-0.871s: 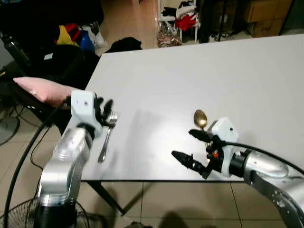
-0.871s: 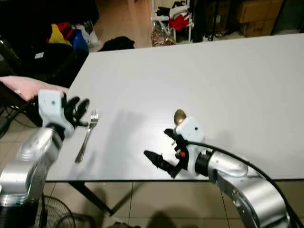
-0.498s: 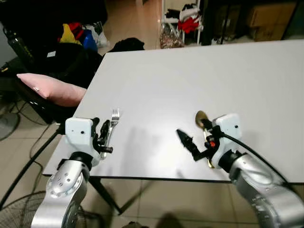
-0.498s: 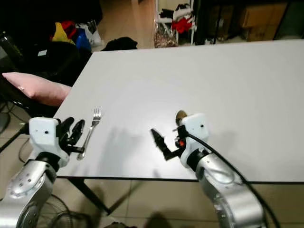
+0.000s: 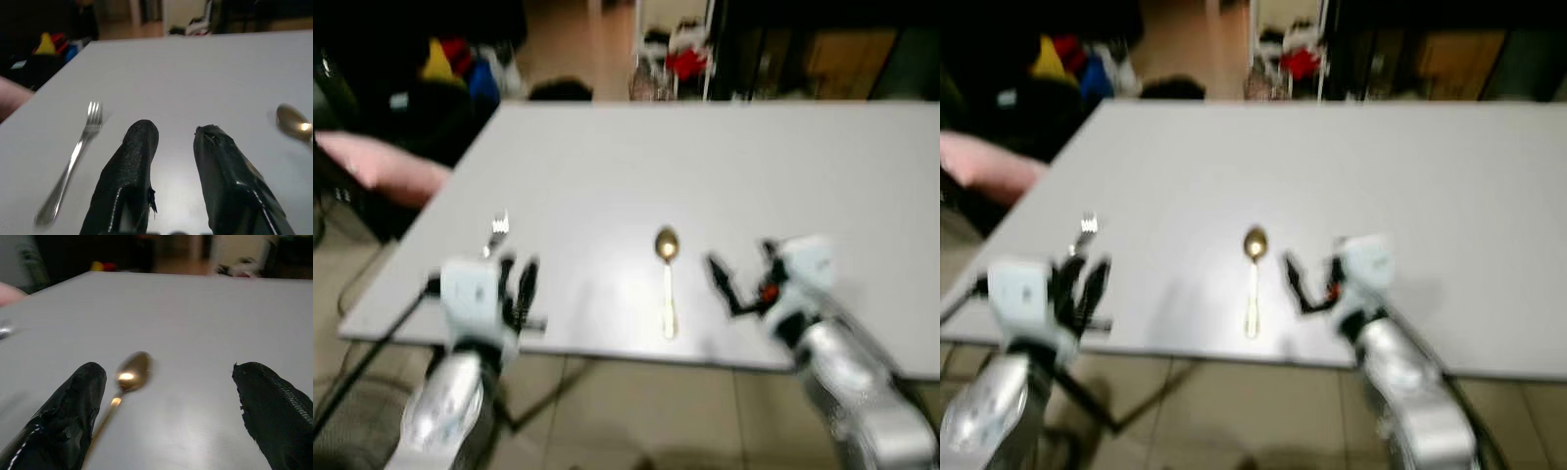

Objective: Setting the table

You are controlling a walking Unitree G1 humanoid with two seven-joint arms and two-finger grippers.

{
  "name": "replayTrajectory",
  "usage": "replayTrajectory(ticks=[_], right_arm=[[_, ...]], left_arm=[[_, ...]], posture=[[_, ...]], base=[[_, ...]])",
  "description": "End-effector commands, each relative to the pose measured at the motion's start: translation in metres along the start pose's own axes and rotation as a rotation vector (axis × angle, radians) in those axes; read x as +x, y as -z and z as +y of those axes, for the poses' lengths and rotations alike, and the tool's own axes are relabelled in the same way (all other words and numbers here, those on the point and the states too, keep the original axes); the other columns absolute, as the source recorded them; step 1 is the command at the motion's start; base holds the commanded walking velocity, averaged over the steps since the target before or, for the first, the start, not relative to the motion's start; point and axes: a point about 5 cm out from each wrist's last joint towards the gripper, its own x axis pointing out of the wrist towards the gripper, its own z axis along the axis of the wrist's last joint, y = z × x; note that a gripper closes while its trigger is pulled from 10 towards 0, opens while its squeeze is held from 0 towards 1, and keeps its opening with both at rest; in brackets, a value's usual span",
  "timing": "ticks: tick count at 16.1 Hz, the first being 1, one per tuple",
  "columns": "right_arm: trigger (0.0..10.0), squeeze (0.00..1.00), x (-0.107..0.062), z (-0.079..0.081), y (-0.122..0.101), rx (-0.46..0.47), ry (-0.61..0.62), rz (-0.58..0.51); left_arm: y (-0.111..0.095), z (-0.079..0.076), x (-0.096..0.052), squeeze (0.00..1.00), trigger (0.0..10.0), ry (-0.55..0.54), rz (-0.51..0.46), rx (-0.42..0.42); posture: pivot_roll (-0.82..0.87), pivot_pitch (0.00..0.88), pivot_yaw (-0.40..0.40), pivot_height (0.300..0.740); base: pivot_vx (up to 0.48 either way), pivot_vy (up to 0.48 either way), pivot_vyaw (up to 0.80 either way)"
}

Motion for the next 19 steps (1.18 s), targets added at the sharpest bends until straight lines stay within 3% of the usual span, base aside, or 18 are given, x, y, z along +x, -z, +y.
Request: replayTrajectory(ticks=[1, 6, 9, 11, 12, 16, 17, 19], right_arm=[[10.0, 1.0, -0.001, 0.0, -0.007, -0.031, -0.009, -0.046], [10.0, 1.0, -0.006, -0.008, 0.005, -0.039, 0.049, 0.027], [10.0, 1.0, -0.01, -0.003, 0.006, 0.009, -0.054, 0.016], [10.0, 1.0, -0.012, 0.002, 0.005, 0.03, -0.105, 0.004], [10.0, 1.0, -0.011, 0.007, 0.006, 0.045, -0.146, 0.003], [10.0, 1.0, -0.008, 0.011, 0.009, 0.046, -0.166, 0.008], [10.0, 1.0, -0.007, 0.011, 0.008, 0.057, -0.181, -0.003], [10.0, 1.0, -0.007, 0.012, 0.008, 0.078, -0.213, -0.009]], left_arm=[[-0.006, -0.001, -0.001, 0.06, 10.0, -0.003, -0.028, 0.001], [0.001, 0.005, -0.002, 0.05, 10.0, -0.025, -0.01, 0.024], [0.004, 0.007, -0.005, 0.04, 10.0, -0.029, -0.005, 0.041], [0.008, 0.006, -0.009, 0.05, 10.0, -0.031, 0.014, -0.025], [0.007, 0.006, -0.009, 0.19, 10.0, -0.031, -0.004, 0.029], [0.005, 0.003, -0.007, 0.11, 10.0, -0.014, -0.023, 0.082], [0.005, 0.005, -0.008, 0.0, 10.0, -0.028, -0.014, 0.076], [0.002, 0.007, -0.01, 0.0, 10.0, -0.043, -0.019, 0.057]], posture=[[-0.05, 0.017, 0.097, 0.74], [-0.07, 0.012, 0.101, 0.74], [-0.08, 0.003, 0.105, 0.74], [-0.09, 0.0, 0.103, 0.74], [-0.08, 0.0, 0.1, 0.74], [-0.07, 0.0, 0.096, 0.74], [-0.06, 0.0, 0.09, 0.74], [-0.05, 0.0, 0.085, 0.74]], base=[[0.0, -0.48, 0.0], [0.0, -0.48, 0.0], [0.0, -0.48, 0.27], [0.0, 0.0, 0.8], [0.0, 0.0, 0.8], [0.0, 0.0, 0.8], [0.0, 0.0, 0.8], [0.0, 0.0, 0.8]])
